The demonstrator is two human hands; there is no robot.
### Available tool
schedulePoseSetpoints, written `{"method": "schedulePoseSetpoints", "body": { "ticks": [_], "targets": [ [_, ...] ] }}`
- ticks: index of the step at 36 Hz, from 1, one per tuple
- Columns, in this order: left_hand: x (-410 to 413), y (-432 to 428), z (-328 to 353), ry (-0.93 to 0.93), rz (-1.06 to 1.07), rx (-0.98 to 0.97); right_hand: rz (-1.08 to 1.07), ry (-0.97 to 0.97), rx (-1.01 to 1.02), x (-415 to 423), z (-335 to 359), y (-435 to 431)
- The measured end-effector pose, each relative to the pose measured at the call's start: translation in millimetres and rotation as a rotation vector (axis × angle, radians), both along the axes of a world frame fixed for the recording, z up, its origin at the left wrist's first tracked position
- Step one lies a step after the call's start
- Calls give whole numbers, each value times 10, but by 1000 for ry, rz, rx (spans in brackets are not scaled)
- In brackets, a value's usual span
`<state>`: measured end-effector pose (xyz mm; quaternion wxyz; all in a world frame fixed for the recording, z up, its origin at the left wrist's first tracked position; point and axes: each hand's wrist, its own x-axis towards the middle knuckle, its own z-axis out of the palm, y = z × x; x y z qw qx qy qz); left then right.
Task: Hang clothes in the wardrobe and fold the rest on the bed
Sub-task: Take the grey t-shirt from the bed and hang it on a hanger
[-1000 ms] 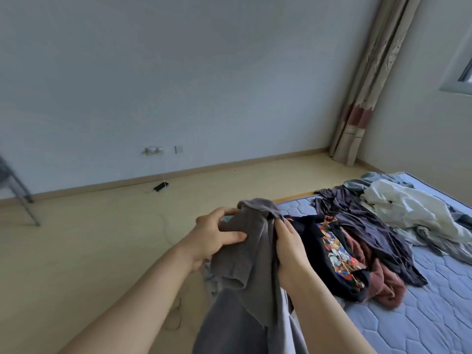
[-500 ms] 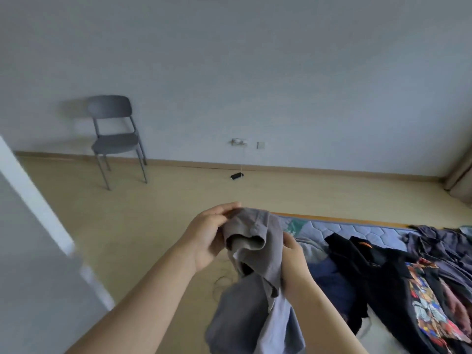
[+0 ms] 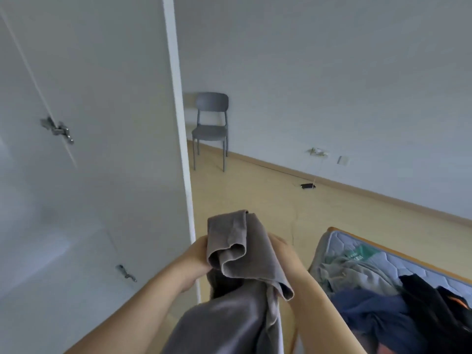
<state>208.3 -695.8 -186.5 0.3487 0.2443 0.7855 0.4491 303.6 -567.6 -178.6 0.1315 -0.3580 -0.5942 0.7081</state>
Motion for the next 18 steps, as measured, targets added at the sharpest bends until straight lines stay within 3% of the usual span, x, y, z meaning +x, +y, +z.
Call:
{"method": "schedulePoseSetpoints", "body": {
  "ticks": [12,14,18],
  "targets": [
    [-433,-1039,212,362,510,89,353,237,-112,-606,27,-920],
    [-468,-1298,294,414,533,47,444,312,-3,-720,116,-1163],
    [-481,-1817,364,443,513,-17,714,241,462,-996,194,-1723]
  ]
}}
